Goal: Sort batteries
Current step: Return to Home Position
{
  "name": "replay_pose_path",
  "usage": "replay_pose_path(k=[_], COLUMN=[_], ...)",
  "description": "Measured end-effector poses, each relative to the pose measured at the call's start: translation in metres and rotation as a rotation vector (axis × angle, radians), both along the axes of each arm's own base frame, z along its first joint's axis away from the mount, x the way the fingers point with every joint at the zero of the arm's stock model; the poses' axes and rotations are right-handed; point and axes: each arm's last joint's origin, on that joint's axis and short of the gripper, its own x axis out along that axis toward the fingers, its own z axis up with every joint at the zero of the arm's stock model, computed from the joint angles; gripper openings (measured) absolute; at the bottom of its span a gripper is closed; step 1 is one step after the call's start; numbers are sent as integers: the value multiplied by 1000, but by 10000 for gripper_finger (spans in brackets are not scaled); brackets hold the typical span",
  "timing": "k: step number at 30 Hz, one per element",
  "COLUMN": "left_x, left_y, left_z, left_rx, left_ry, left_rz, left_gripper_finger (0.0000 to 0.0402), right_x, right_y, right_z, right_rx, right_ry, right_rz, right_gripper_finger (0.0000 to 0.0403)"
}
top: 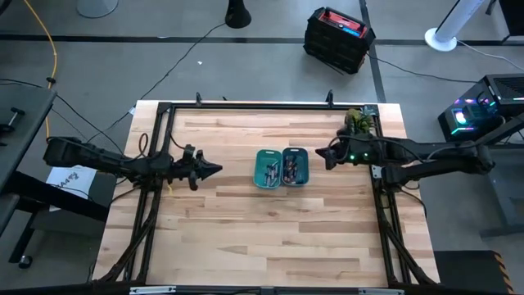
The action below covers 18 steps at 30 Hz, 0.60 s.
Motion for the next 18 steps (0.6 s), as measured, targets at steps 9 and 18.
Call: replay_pose_path(k=[9, 18], left_x=[1, 1], left_y=[0, 0], left_z=[-2, -3], left_rx=[-38, -39], left_ry=[18, 28], left_rz=[-8, -8], left_gripper_finger=[1, 1], right_x=[-28, -46], right_y=[17, 11], right_z=[8, -37], right_rx=[-24, -127], right_ry=[-2, -230], right_rz=[60, 96], right_gripper_finger=[0, 0])
